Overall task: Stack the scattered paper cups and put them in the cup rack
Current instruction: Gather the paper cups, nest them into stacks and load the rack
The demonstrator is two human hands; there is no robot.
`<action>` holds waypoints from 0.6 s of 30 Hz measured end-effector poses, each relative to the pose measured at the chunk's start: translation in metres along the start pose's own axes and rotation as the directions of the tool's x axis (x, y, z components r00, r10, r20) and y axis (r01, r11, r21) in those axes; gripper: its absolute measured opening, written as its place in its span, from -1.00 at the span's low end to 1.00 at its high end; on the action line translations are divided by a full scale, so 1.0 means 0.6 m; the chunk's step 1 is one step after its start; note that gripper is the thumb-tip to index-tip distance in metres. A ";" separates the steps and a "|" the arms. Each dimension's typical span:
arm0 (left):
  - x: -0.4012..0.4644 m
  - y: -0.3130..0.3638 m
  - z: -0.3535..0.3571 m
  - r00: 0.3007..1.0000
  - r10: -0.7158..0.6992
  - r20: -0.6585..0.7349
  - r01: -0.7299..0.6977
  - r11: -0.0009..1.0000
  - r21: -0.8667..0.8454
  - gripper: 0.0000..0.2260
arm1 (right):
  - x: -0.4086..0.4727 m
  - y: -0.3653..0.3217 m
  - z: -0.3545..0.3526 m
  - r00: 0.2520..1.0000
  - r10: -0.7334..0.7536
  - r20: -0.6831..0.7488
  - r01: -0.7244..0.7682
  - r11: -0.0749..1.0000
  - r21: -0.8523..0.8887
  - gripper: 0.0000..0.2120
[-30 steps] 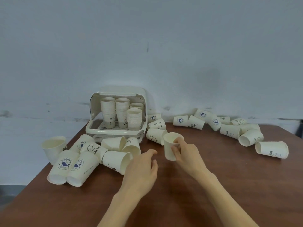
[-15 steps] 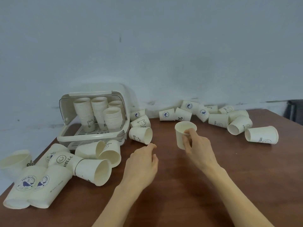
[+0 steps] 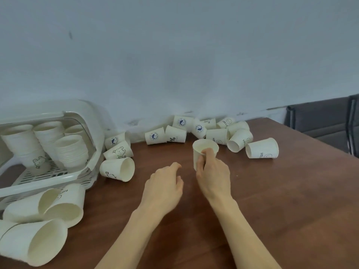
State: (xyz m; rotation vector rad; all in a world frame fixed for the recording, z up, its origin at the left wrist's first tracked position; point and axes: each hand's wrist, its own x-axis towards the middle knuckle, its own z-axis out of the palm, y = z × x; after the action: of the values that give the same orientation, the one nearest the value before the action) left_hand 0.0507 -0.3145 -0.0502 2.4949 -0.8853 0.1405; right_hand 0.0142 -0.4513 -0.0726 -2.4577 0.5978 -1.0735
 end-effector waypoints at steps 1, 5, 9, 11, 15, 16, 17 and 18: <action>0.009 0.010 0.006 1.000 0.023 0.020 -0.023 1.000 0.004 -0.68 | 0.000 0.006 -0.001 0.999 0.035 -0.015 -0.035 0.999 -0.003 -0.85; 0.041 0.043 0.030 0.993 0.097 0.065 -0.098 0.995 0.013 -0.67 | 0.014 0.027 -0.012 0.994 0.095 -0.061 -0.097 0.995 -0.037 -0.83; 0.083 0.072 0.051 0.991 0.129 0.045 -0.129 0.992 0.007 -0.68 | 0.056 0.076 -0.027 0.997 0.032 -0.076 -0.041 0.992 -0.117 -0.82; 0.104 0.090 0.065 0.987 0.155 0.039 -0.155 0.988 -0.004 -0.68 | 0.066 0.107 -0.041 0.997 -0.029 -0.070 0.018 0.986 -0.163 -0.74; 0.154 0.129 0.100 0.978 0.205 0.032 -0.204 0.979 -0.013 -0.67 | 0.068 0.168 -0.065 0.997 -0.045 -0.069 0.032 0.983 -0.182 -0.75; 0.169 0.138 0.110 0.977 0.209 0.038 -0.209 0.978 -0.012 -0.67 | 0.070 0.178 -0.070 0.996 -0.022 -0.086 0.007 0.986 -0.165 -0.82; 0.185 0.147 0.120 0.977 0.209 0.045 -0.208 0.978 -0.014 -0.68 | 0.073 0.186 -0.076 0.993 0.000 -0.117 -0.018 0.988 -0.152 -0.85; 0.201 0.155 0.130 0.977 0.208 0.047 -0.207 0.978 -0.017 -0.70 | 0.076 0.192 -0.082 0.989 0.024 -0.147 -0.046 0.988 -0.148 -0.84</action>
State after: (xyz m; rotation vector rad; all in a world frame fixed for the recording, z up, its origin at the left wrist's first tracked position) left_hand 0.0830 -0.4828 -0.0501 2.3994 -1.1628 0.1442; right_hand -0.0209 -0.5799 -0.0734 -2.5002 0.7916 -1.2426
